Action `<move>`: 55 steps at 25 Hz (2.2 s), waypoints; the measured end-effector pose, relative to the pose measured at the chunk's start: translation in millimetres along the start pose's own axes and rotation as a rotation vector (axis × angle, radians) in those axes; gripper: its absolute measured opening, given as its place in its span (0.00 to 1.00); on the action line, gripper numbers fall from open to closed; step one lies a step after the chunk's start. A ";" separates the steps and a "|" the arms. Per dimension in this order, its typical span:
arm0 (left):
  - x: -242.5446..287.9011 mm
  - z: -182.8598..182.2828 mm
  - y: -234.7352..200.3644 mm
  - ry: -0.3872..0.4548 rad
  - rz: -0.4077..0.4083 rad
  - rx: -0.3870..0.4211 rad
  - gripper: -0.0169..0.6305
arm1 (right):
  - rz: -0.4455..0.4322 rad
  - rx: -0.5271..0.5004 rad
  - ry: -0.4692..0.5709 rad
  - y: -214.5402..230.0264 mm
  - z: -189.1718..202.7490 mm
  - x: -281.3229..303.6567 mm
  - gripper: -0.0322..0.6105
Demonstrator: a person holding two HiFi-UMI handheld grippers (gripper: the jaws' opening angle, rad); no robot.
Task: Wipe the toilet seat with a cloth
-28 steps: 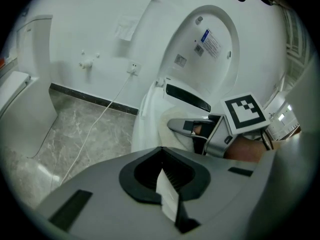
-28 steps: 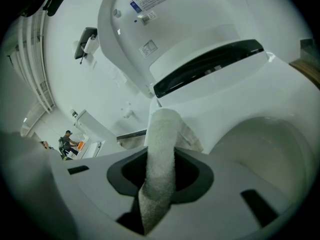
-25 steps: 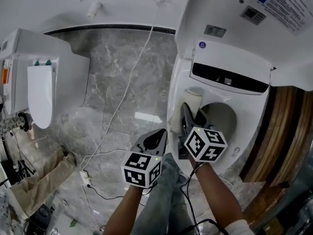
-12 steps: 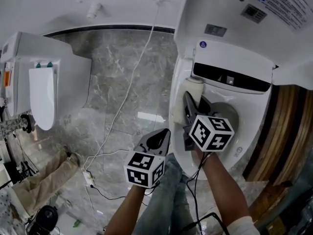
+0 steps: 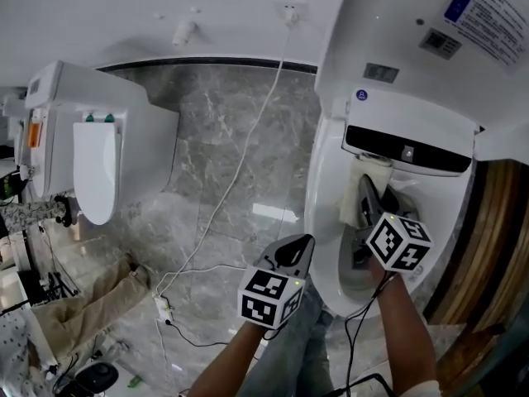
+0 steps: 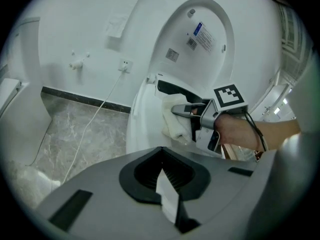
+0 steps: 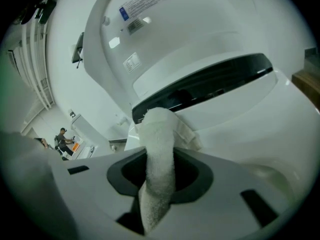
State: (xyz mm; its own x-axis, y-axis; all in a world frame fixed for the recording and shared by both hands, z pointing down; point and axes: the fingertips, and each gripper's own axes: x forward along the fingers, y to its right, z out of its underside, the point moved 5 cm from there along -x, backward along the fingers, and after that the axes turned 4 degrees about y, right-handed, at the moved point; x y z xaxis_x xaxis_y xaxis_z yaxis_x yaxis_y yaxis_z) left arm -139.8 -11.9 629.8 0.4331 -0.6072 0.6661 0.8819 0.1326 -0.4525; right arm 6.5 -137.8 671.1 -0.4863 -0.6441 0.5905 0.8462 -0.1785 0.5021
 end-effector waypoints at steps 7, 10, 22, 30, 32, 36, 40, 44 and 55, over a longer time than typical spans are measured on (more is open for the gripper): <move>-0.3 2.4 3.4 -0.015 0.002 0.011 0.05 | 0.102 0.035 0.019 50.3 -13.0 -24.3 0.21; 4.5 4.2 11.1 -0.026 0.018 0.026 0.05 | 0.140 0.051 0.036 69.2 -17.4 -35.1 0.21; 13.5 -0.2 30.1 -0.031 0.049 0.057 0.05 | 0.226 0.203 0.097 115.0 -28.0 -62.9 0.21; 9.7 -2.1 21.7 -0.028 0.014 0.051 0.05 | 0.304 0.244 0.175 147.2 -50.1 -90.0 0.21; 9.6 -3.1 21.2 -0.030 0.011 0.052 0.05 | 0.322 0.248 0.188 155.3 -54.3 -96.0 0.21; 13.3 -6.2 25.0 -0.040 0.020 0.073 0.05 | 0.356 0.256 0.213 169.8 -61.2 -107.3 0.21; 19.9 -9.9 33.6 -0.037 0.037 0.081 0.05 | 0.383 0.262 0.237 184.0 -67.1 -118.1 0.21; 23.9 -9.9 42.0 -0.041 0.057 0.092 0.05 | 0.386 0.257 0.241 189.1 -69.1 -121.9 0.21; 19.2 -2.5 44.5 -0.043 0.060 0.087 0.05 | 0.390 0.076 0.187 167.5 -69.1 -127.9 0.21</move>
State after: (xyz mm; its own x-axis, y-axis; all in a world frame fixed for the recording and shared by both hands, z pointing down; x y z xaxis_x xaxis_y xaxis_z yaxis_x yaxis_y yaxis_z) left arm -92.8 -19.6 621.0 0.4918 -0.5622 0.6649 0.8660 0.2364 -0.4406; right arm 225.5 -136.7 636.0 -0.0796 -0.7774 0.6239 0.9369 0.1555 0.3132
